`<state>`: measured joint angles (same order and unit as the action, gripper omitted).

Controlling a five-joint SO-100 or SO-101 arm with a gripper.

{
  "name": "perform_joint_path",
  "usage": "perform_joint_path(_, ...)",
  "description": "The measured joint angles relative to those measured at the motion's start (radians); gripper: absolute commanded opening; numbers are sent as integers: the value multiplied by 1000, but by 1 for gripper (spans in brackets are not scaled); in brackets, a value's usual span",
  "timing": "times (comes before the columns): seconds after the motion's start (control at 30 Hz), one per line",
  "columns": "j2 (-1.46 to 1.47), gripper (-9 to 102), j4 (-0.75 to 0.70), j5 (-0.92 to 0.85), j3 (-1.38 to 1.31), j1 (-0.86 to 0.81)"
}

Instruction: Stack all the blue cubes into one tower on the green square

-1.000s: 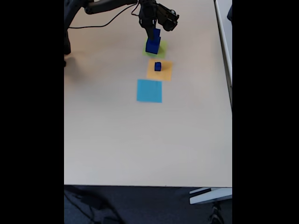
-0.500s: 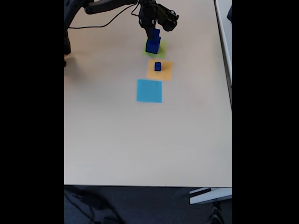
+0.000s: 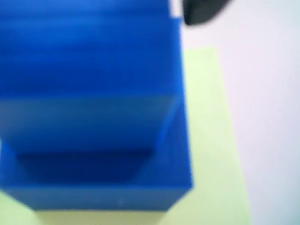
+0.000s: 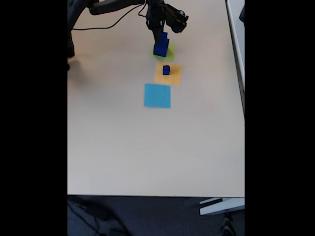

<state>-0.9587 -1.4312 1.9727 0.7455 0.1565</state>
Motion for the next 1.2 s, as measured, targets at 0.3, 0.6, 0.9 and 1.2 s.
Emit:
perform_joint_path(0.3,26,28,0,-29,-55,0)
perform_joint_path(0.6,26,20,0,-34,-58,0)
perform_joint_path(0.9,26,17,0,-40,-58,0)
perform_joint_path(1.2,26,17,0,-57,-58,0)
